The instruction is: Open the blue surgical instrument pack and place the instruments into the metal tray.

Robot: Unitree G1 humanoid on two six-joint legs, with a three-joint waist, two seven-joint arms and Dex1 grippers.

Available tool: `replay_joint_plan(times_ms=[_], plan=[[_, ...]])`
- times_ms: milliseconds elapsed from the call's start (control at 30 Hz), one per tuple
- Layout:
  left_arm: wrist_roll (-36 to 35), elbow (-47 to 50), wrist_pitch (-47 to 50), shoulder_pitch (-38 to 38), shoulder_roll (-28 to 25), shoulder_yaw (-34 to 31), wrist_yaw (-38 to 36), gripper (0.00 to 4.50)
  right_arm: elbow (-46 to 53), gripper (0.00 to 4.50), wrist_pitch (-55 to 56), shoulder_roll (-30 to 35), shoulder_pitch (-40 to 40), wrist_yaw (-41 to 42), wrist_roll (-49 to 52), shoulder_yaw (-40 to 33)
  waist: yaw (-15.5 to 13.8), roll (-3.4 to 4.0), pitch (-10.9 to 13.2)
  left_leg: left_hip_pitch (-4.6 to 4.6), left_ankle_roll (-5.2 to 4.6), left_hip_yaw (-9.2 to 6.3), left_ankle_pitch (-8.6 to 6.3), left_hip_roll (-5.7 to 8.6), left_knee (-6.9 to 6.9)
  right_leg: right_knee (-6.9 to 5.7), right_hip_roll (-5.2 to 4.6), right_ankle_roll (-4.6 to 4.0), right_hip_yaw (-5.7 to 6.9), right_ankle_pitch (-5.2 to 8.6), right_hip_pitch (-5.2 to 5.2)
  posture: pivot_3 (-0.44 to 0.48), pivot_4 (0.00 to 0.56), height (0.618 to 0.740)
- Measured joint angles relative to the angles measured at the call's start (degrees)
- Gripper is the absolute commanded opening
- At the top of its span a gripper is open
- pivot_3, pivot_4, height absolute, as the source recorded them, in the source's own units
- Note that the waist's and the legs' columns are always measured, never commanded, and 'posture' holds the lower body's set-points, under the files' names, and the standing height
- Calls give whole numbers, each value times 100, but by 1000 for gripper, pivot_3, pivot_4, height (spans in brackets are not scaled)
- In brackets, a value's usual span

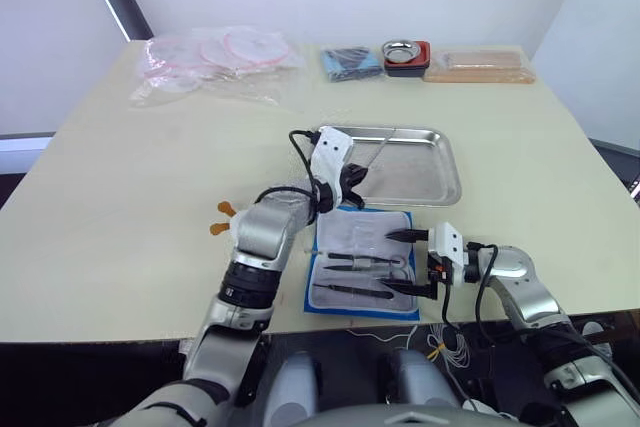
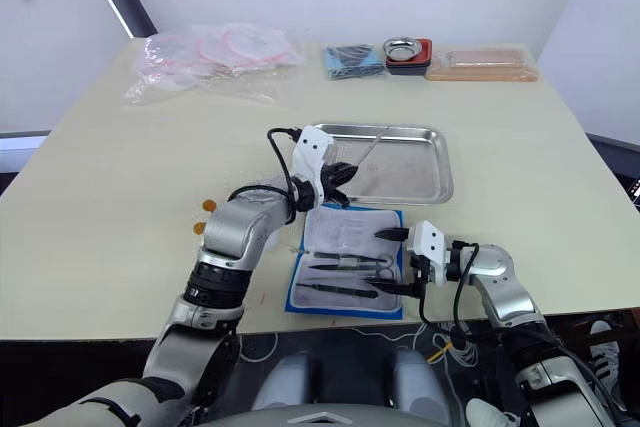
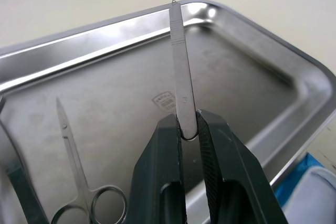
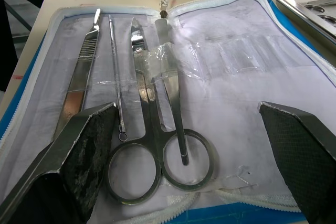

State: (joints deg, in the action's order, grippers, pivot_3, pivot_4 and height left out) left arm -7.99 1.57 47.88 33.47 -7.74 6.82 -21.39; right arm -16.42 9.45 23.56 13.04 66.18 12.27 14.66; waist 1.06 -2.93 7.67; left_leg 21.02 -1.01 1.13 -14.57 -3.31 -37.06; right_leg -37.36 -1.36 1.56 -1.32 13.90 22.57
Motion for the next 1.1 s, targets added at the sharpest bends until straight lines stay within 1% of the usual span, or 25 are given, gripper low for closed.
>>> replay_joint_plan(times_ms=[100,200,300,367,633,1067,1100], plan=[[110,-52,70,-8,283,-84,518,53,0,4500,-1,5,-4,-8,-1,0,-7,-5,-3,-1,0,0,0,0,0,3,-1,0,0,0,-3,0,150,740],[201,-247,155,-6,376,-101,816,53,1,4500,-1,0,-4,-9,-1,1,-4,-4,-3,-4,0,0,0,1,3,3,0,0,0,0,-3,0,150,740],[243,-349,193,2,426,-106,966,53,2,4500,-1,0,-4,-9,-1,1,-4,-4,-3,-4,0,0,0,1,3,3,0,0,0,0,-3,0,150,740],[297,-527,392,45,485,-193,1209,53,2,4500,-1,2,-6,-10,-1,1,-4,-5,-3,-4,0,0,0,1,4,5,0,0,0,0,-4,0,150,740],[335,-815,438,214,561,-186,1373,53,11,4500,-1,0,-18,-33,-1,1,-7,-5,-4,-6,1,-2,-1,1,9,10,-1,0,3,0,-6,0,150,740],[442,-1157,224,352,622,-282,1662,53,25,4500,0,-13,-35,-50,-3,1,-3,-6,-4,-18,1,-2,-1,2,29,25,-2,0,3,0,-12,0,150,740],[442,-1160,222,352,615,-298,1663,931,25,4500,0,-13,-35,-51,-3,1,-3,-6,-4,-18,2,-3,-1,2,30,26,-3,0,3,0,-12,0,150,740]])
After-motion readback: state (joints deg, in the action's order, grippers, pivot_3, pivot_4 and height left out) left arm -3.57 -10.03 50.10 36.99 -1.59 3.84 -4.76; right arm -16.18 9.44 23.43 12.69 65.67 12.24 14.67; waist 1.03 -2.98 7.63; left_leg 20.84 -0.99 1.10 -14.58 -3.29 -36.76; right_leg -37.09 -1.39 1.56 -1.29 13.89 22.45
